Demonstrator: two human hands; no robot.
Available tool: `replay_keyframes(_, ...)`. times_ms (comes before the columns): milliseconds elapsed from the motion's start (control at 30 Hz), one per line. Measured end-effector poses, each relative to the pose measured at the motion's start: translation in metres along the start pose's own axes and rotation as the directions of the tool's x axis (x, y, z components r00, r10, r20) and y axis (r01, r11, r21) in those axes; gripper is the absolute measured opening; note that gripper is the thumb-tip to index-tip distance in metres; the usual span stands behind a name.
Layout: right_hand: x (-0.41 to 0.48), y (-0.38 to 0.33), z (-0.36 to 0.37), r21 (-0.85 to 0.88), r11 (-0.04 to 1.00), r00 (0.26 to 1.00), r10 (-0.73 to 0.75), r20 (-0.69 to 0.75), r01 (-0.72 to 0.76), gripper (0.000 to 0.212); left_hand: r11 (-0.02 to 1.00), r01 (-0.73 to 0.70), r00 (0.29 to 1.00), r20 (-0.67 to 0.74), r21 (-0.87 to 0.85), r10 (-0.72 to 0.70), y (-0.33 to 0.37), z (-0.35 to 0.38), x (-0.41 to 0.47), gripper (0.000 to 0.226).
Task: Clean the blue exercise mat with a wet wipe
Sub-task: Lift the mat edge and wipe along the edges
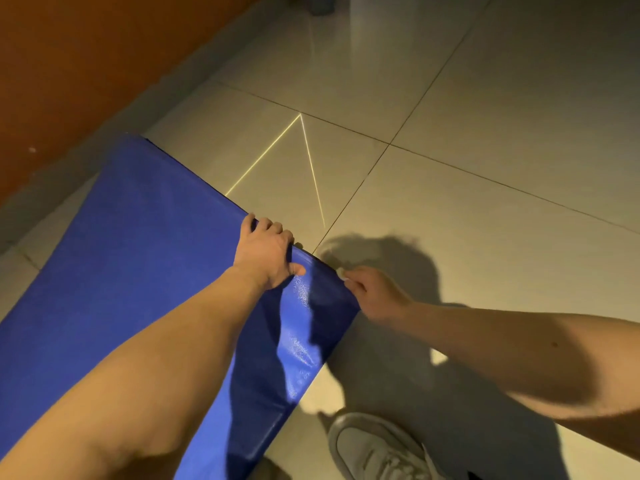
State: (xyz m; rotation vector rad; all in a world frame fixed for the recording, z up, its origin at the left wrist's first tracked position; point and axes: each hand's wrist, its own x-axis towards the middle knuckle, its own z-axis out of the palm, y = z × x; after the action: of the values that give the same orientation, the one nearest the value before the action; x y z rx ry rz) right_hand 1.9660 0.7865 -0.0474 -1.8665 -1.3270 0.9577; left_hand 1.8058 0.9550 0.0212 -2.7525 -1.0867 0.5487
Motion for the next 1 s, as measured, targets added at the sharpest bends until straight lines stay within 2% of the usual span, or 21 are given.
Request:
replay_keyframes(67,-0.009,0.009,-0.002,-0.003,1.000,1.000,0.029,0.000,-0.029,0.024,1.000,0.009,1.000,-0.013,-0.012,-0.009,0.003,0.003,-0.002,0.076)
replay_keyframes(200,-0.014,0.017,-0.002,-0.016,0.990,0.990,0.140,-0.001,-0.140,0.046,0.999,0.026,1.000,-0.006,-0.037,-0.026,0.006,0.004,-0.003,0.074)
replay_keyframes(300,-0.013,0.009,-0.003,0.102,0.973,0.978,0.207,-0.006,-0.205,0.041,0.995,0.052,0.999,0.003,-0.087,-0.052,0.012,0.005,-0.007,0.074)
replay_keyframes(433,-0.006,-0.007,-0.005,0.224,0.943,0.966,0.256,-0.020,-0.245,0.037,0.977,0.065,0.998,0.036,-0.202,-0.059,0.024,0.007,-0.025,0.079)
replay_keyframes(533,-0.002,-0.025,-0.011,0.199,0.946,0.966,0.259,0.000,-0.254,0.037,0.934,0.087,0.995,0.077,-0.346,-0.064,0.035,0.010,-0.051,0.077)
replay_keyframes(600,-0.001,-0.045,-0.018,0.154,0.961,0.971,0.238,-0.036,-0.230,0.037,0.872,0.131,0.991,0.079,-0.472,-0.106,0.045,0.010,-0.074,0.076)
replay_keyframes(667,-0.003,-0.064,-0.026,0.146,0.964,0.973,0.229,-0.021,-0.223,0.029,0.804,0.167,0.984,0.047,-0.570,-0.172,0.056,0.007,-0.099,0.086)
replay_keyframes(700,-0.005,-0.074,-0.029,0.146,0.974,0.984,0.177,-0.005,-0.175,0.024,0.788,0.179,0.979,0.023,-0.589,-0.205,0.062,0.004,-0.110,0.093)
replay_keyframes(733,-0.006,-0.083,-0.031,0.181,0.965,0.981,0.192,0.011,-0.191,0.021,0.783,0.189,0.973,0.008,-0.593,-0.229,0.067,0.001,-0.122,0.100)
replay_keyframes(800,-0.012,-0.102,-0.033,0.270,0.935,0.969,0.245,-0.026,-0.230,0.032,0.804,0.205,0.967,-0.011,-0.557,-0.255,0.075,-0.002,-0.143,0.110)
replay_keyframes(867,-0.014,-0.118,-0.034,0.347,0.892,0.949,0.314,-0.014,-0.290,0.032,0.836,0.259,0.955,-0.003,-0.484,-0.297,0.079,-0.005,-0.161,0.114)
replay_keyframes(933,-0.016,-0.134,-0.035,0.399,0.874,0.953,0.302,0.000,-0.276,0.025,0.838,0.355,0.922,0.006,-0.415,-0.387,0.078,-0.004,-0.178,0.102)
replay_keyframes(1000,-0.021,-0.152,-0.039,0.437,0.853,0.951,0.308,0.020,-0.285,0.022,0.809,0.435,0.878,-0.011,-0.395,-0.478,0.072,-0.005,-0.192,0.071)
